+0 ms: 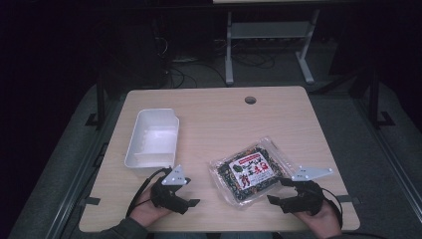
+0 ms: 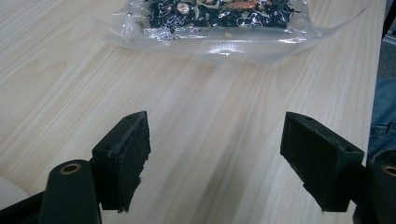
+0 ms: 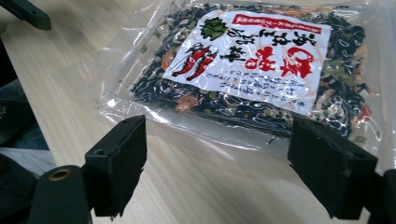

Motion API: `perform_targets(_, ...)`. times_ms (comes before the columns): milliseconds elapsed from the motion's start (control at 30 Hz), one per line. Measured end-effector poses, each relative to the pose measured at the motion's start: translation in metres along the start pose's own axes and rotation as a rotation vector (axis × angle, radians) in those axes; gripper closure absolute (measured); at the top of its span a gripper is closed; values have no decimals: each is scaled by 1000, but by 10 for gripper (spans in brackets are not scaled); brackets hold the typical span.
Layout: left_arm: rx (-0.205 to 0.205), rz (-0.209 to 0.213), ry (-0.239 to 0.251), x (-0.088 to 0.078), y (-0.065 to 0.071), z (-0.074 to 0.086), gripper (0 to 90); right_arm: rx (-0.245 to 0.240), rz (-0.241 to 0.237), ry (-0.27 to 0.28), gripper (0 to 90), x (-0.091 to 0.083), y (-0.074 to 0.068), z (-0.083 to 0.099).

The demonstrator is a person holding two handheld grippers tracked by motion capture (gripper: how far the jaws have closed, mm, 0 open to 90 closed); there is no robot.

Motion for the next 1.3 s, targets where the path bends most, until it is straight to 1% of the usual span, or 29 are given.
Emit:
perform_targets(133, 0, 3, 1, 0, 0, 0, 236, 14, 14, 16, 194, -4, 3, 0)
perform_targets(233, 4, 7, 3, 1, 2, -1, 238, 42, 30, 27, 195, -7, 6, 1)
perform_targets(400, 6, 16, 9, 2, 3, -4, 241, 72, 57, 43, 201, -12, 11, 1)
perform_targets(600, 12, 17, 21, 4, 4, -11, 259, 116, 93, 75, 207, -22, 20, 1)
perform_targets(667, 17, 18, 23, 5, 4, -15, 270, 130, 103, 78, 210, -24, 24, 2)
perform_targets(833, 17, 21, 31, 9, 3, -26, 298, 190, 145, 89, 220, -34, 40, 4)
perform_targets(900, 15, 26, 34, 12, 2, -33, 316, 231, 163, 102, 226, -38, 48, 4)
perform_targets(1000, 26, 16, 33, 18, 2, -44, 367, 272, 188, 113, 244, -44, 60, 6)
perform_targets(1067, 23, 6, 38, 24, 2, -51, 410, 303, 192, 110, 275, -46, 69, 8)
perform_targets(1133, 23, -5, 37, 30, 0, -57, 427, 326, 197, 106, 287, -46, 75, 10)
perform_targets(1167, 23, -5, 37, 30, 0, -57, 441, 343, 193, 102, 300, -46, 79, 12)
perform_targets(1200, 7, -11, 44, 36, -3, -61, 466, 366, 184, 100, 314, -45, 82, 14)
perform_targets(1300, -2, -16, 39, 43, -5, -67, 511, 396, 173, 80, 353, -42, 88, 18)
Point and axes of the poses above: each handheld gripper's, and its own axes: x roughly forward along the jaws, z roughly out of its underside, y roughly to its right, the point moved 4 cm from there along x, roughly forward along the jaws, and after that the axes turned 3 degrees about -z, right-handed, at the moved point
